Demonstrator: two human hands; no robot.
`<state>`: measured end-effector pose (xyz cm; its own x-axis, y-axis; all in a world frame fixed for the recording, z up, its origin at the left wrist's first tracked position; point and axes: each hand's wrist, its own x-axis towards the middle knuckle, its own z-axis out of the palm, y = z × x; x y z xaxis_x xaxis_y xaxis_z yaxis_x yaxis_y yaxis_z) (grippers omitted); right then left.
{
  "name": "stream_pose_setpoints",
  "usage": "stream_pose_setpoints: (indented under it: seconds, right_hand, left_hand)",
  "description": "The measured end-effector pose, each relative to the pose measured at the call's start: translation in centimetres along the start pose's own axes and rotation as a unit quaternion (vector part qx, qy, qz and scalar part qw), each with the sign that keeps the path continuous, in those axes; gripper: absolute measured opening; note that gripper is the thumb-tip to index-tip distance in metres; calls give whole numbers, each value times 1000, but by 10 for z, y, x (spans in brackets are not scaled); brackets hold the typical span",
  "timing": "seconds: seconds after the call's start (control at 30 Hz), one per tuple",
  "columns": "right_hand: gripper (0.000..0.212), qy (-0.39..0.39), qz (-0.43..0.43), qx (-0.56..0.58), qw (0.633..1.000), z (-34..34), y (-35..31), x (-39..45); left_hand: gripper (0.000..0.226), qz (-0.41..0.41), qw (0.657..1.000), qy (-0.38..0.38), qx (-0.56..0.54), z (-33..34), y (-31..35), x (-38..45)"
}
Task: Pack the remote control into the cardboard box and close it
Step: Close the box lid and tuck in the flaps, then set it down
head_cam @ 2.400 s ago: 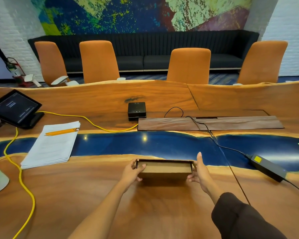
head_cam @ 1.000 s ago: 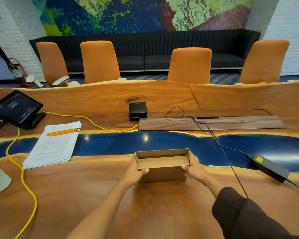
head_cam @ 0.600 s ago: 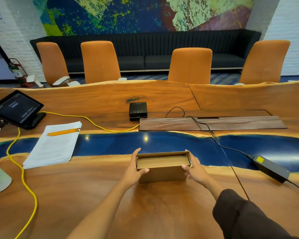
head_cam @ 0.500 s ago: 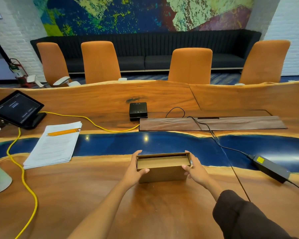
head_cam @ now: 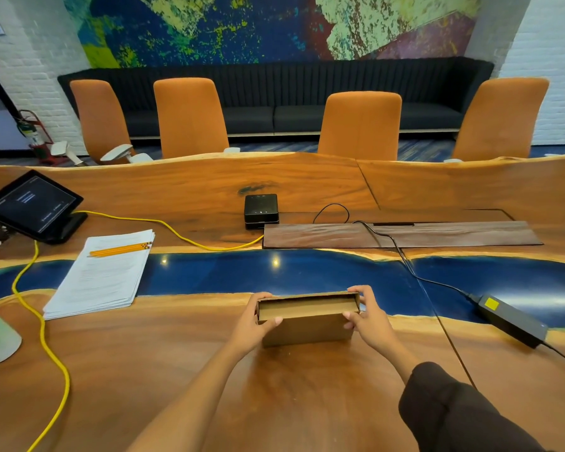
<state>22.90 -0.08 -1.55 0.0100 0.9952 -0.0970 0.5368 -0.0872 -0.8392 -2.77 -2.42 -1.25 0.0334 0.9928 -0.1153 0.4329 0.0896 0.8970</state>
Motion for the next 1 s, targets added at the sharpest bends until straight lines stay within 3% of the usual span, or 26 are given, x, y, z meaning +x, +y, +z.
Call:
stream_pose_setpoints:
  seconds: [0.17, 0.43, 0.67, 1.0]
  right_hand:
    - [37, 3, 3, 11, 1000, 0, -1, -1]
    - [17, 0, 16, 108, 994, -6, -11, -6]
    - [19, 21, 56, 140, 988, -3, -10, -2]
    - [36, 15, 102, 153, 983, 0, -4, 6]
  left_hand:
    - [31, -61, 995, 5, -75, 5, 10, 1]
    - [43, -104, 989, 16, -107, 7, 10, 8]
    - [66, -157, 973, 19, -167, 6, 3, 10]
    - [63, -165, 970, 18, -180, 2, 0, 8]
